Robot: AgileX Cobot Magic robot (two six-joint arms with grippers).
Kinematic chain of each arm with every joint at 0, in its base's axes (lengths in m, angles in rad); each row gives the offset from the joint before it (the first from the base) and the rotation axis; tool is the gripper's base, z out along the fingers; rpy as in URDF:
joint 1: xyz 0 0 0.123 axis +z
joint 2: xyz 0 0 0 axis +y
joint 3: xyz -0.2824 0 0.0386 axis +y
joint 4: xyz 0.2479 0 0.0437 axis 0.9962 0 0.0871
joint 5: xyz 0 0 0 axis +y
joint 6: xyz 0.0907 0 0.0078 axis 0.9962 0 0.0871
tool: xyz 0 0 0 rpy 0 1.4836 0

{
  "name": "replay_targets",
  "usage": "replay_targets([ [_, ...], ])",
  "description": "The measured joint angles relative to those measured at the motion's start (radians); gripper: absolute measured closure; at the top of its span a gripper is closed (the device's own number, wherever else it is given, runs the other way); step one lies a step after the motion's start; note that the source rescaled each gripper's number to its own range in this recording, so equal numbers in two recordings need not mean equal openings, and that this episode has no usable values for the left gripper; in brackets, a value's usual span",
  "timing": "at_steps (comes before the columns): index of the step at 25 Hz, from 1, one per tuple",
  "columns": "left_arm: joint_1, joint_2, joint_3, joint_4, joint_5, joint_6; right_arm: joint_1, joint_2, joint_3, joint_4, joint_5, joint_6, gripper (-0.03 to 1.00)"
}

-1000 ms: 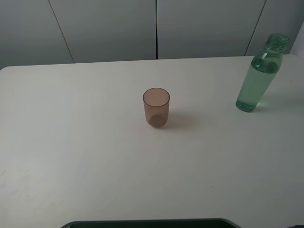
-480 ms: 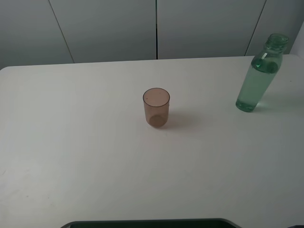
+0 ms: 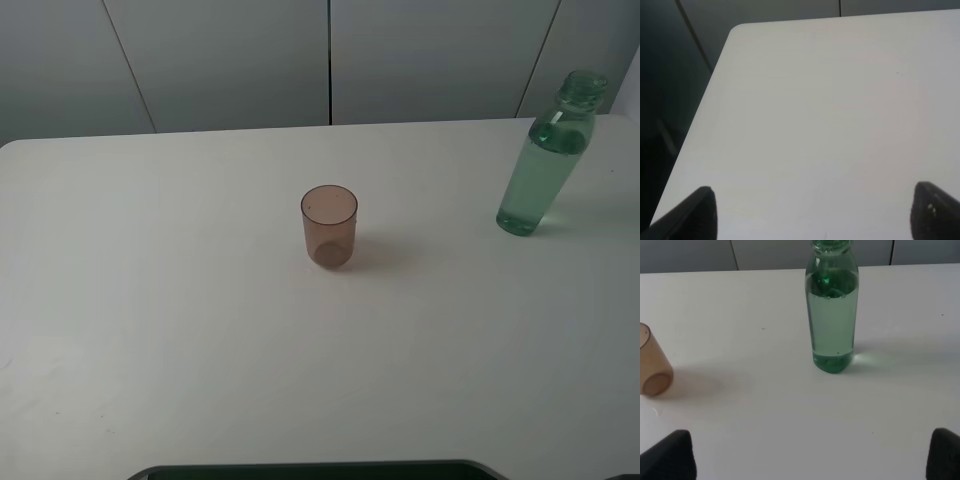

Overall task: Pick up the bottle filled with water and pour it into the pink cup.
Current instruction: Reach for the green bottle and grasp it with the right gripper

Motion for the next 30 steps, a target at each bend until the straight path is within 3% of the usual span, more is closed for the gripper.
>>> replay_targets([
  [6,0.000,0.000,0.000,0.000,0.000,0.000,0.000,0.002,-0.044,0.004,-0.034,0.000,-0.03],
  [13,0.000,0.000,0.000,0.000,0.000,0.000,0.000,0.069,-0.055,0.014,-0.259,-0.007,-0.03],
  [17,0.000,0.000,0.000,0.000,0.000,0.000,0.000,0.215,-0.055,0.031,-0.466,-0.037,-0.03],
  [23,0.000,0.000,0.000,0.000,0.000,0.000,0.000,0.429,0.032,0.031,-0.898,-0.042,-0.03],
  [26,0.000,0.000,0.000,0.000,0.000,0.000,0.000,0.528,0.127,-0.016,-1.153,0.027,-0.03],
  [30,0.000,0.000,0.000,0.000,0.000,0.000,0.000,0.677,0.222,-0.088,-1.381,0.122,-0.03],
])
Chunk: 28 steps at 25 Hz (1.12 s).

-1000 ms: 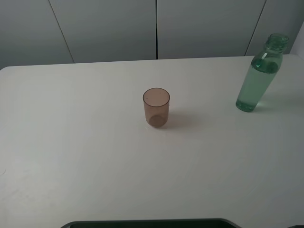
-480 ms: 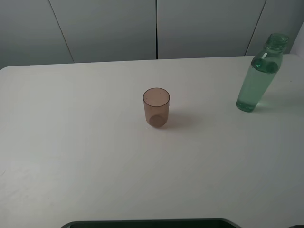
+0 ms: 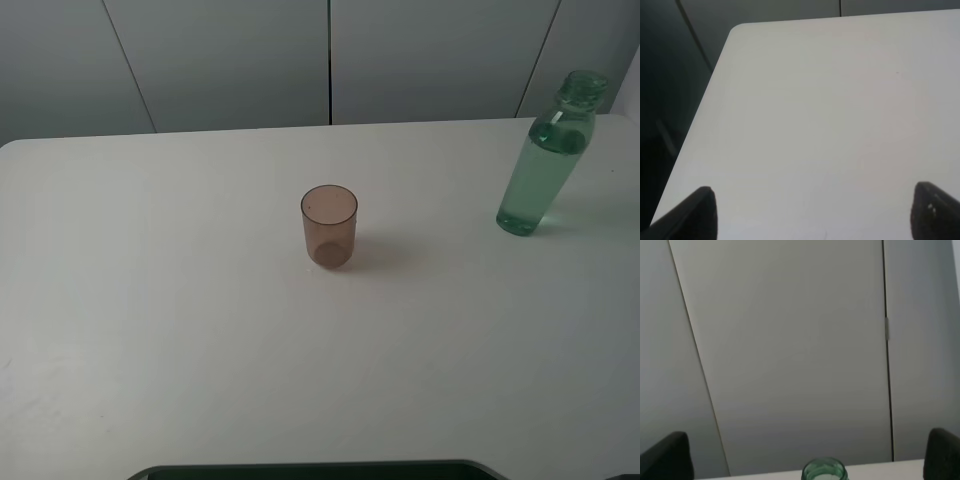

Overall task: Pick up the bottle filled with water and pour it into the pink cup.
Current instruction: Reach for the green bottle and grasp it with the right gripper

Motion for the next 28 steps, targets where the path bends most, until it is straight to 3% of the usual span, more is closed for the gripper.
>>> replay_targets([
  [9,0.000,0.000,0.000,0.000,0.000,0.000,0.000,0.385,0.123,-0.016,-0.417,0.004,-0.03],
  [17,0.000,0.000,0.000,0.000,0.000,0.000,0.000,0.682,0.125,0.079,-0.617,-0.048,-0.03],
  [28,0.000,0.000,0.000,0.000,0.000,0.000,0.000,0.945,0.077,0.059,-0.790,-0.053,-0.03],
])
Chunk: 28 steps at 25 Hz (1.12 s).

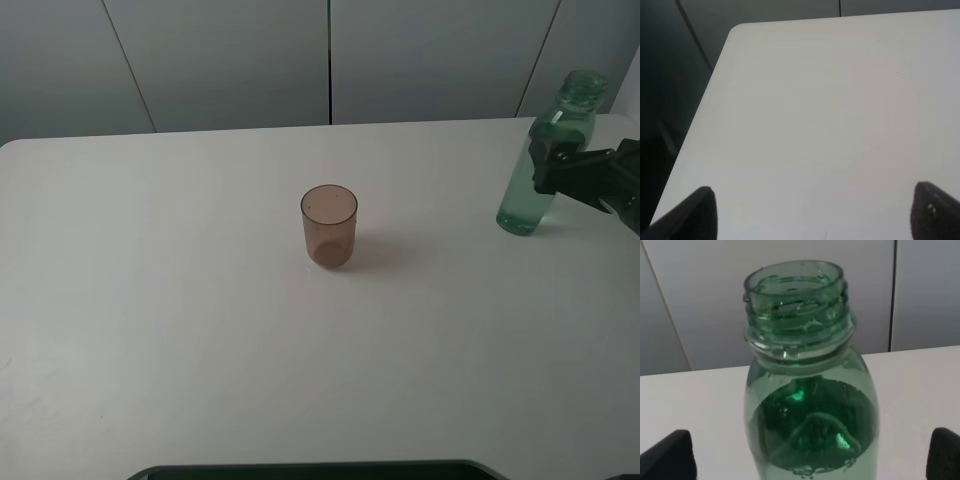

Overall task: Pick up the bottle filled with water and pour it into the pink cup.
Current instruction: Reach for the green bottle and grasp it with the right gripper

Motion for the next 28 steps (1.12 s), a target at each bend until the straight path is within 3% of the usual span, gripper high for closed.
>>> replay_targets([
  [15,0.000,0.000,0.000,0.000,0.000,0.000,0.000,0.238,-0.194,-0.014,-0.017,-0.016,-0.03],
  [26,0.000,0.000,0.000,0.000,0.000,-0.004,0.000,0.294,-0.238,-0.014,-0.017,0.003,-0.03],
  [27,0.000,0.000,0.000,0.000,0.000,-0.004,0.000,0.296,-0.238,-0.014,-0.017,0.003,0.03],
  [28,0.000,0.000,0.000,0.000,0.000,-0.004,0.000,0.296,-0.238,-0.014,-0.017,0.003,0.25],
])
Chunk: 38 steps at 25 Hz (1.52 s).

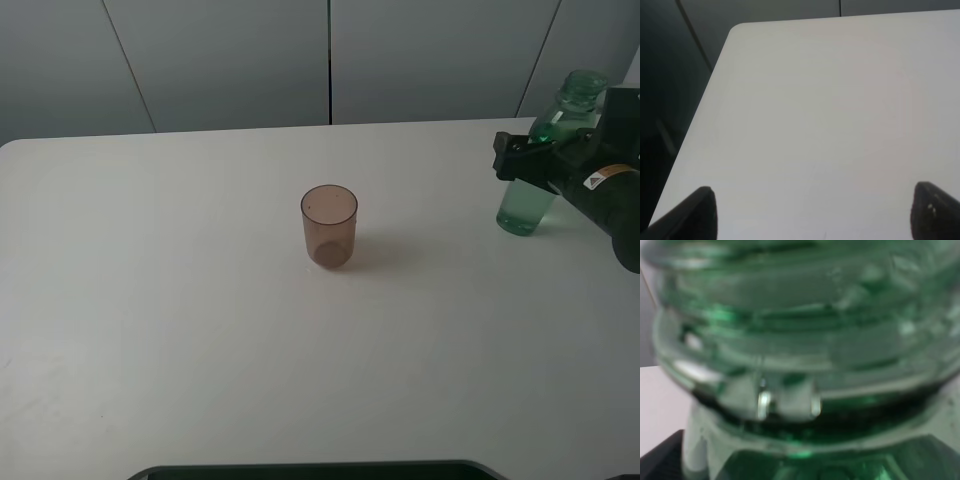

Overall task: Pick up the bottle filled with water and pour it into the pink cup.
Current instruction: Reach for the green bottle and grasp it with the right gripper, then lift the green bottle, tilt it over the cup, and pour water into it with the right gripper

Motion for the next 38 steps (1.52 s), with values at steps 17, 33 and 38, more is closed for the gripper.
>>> replay_targets([
  [17,0.000,0.000,0.000,0.000,0.000,0.000,0.000,0.000,0.000,0.007,0.000,-0.056,0.94],
  [33,0.000,0.000,0.000,0.000,0.000,0.000,0.136,-0.334,0.002,-0.045,0.281,-0.188,0.97],
  [38,0.000,0.000,0.000,0.000,0.000,0.000,0.261,-0.392,-0.004,0.029,0.371,-0.300,0.97],
])
